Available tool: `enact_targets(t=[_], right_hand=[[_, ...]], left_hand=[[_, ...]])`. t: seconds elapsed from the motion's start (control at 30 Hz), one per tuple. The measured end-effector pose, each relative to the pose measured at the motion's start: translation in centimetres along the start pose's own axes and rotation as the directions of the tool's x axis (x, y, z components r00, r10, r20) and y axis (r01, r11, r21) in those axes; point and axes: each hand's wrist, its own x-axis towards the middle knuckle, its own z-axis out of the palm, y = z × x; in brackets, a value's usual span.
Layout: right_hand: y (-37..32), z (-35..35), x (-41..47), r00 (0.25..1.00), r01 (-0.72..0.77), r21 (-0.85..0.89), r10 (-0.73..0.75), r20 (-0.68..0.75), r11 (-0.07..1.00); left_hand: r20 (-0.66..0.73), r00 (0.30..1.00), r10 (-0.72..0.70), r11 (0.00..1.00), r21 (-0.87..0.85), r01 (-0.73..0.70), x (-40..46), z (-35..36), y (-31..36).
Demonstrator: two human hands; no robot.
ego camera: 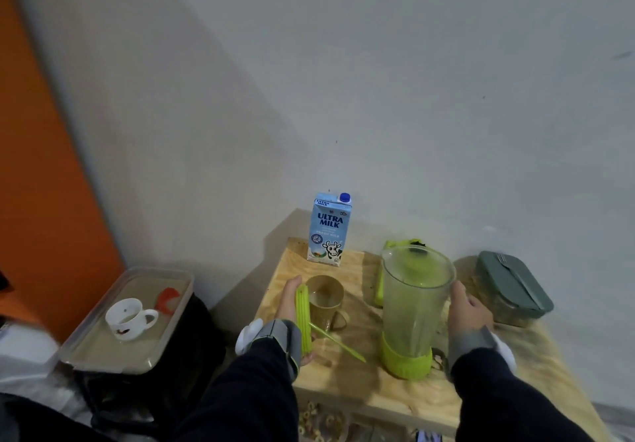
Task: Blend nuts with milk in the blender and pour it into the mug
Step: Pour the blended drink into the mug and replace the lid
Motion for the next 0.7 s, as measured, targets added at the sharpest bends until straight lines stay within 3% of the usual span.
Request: enact_targets(t=[0.13, 0.3, 0.53, 0.7], right_hand=[[1.8, -0.7, 0.0, 0.998, -0.06, 0.106, 0.064, -0.028, 0.993], [2.3, -1.5, 0.9, 0.999, -0.022, 0.027, 0.022, 0.027, 0.999], [1.1, -4.2, 1.2, 0.975, 0.123, -0.101, -0.101, 0.197, 0.987], [1.6, -4.4, 2.1, 0.957, 0.139, -0.185, -0.084, 0.278, 0.973]], left_hand=[[-0.046, 0.999, 0.021, 1.0, 0.021, -0.02, 0.5, 0.4, -0.4], [-0.094, 0.994, 0.048, 0.999, -0.018, -0.05, -1.0, 1.7, -0.2], [-0.014, 0.959, 0.284, 0.958, -0.023, -0.285, -6.2, 5.4, 3.5], [-0.019, 0.913, 0.407, 0.913, -0.024, -0.407, -9.7, 8.4, 7.4]])
